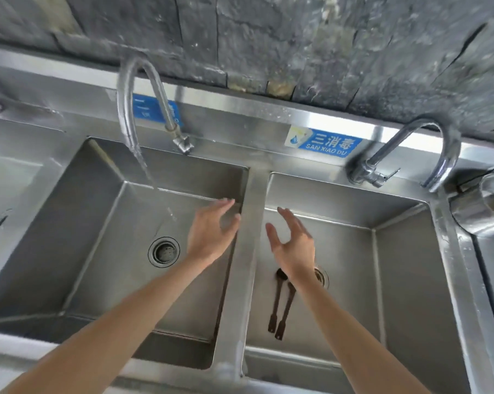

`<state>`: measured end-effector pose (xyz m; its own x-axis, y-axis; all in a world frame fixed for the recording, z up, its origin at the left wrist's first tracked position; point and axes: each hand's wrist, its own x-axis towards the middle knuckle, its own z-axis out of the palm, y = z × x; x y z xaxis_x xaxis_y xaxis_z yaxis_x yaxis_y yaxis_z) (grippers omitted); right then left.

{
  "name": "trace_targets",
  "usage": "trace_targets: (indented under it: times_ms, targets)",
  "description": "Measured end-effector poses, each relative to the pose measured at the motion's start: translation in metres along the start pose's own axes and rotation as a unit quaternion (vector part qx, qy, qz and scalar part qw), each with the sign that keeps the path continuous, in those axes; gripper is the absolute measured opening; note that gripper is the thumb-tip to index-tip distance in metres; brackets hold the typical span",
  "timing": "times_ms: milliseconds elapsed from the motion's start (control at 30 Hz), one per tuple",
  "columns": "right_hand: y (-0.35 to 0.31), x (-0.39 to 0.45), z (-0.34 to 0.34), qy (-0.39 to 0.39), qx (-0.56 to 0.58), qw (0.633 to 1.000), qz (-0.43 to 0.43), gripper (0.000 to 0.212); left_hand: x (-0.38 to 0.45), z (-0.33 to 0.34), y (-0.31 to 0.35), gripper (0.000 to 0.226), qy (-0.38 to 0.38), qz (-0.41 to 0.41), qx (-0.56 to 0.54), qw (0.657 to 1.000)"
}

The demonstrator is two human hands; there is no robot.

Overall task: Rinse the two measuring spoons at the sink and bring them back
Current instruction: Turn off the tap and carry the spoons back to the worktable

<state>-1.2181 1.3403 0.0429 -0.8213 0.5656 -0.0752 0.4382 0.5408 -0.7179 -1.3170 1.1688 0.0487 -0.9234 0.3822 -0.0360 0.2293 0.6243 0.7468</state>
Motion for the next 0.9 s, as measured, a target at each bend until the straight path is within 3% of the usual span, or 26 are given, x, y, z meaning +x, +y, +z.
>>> trace_targets:
  times_ms: [167,333,533,733,900]
  targets:
    - [-0.066,0.025,0.050,-0.010,-0.006,0.999,-0.035,0.053,0.029,-0.077,-0.053,0.047,0.041,-0.039,0.004,0.998]
    - [-0.125,0.047,0.106,-0.040,0.027,0.998,-0.026,0.054,0.065,-0.125,-0.093,0.045,0.036,-0.066,-0.019,0.997]
    - [-0.173,0.081,0.166,-0.040,0.067,0.997,0.007,0.051,0.123,-0.156,-0.127,0.048,-0.027,-0.065,-0.038,0.997]
    - [-0.188,0.126,0.199,-0.003,0.124,0.990,0.063,0.043,0.198,-0.153,-0.143,0.054,-0.015,-0.054,-0.063,0.996]
    - [-0.185,0.153,0.209,0.047,0.140,0.986,0.076,0.010,0.241,-0.142,-0.140,0.054,-0.037,-0.009,-0.115,0.993]
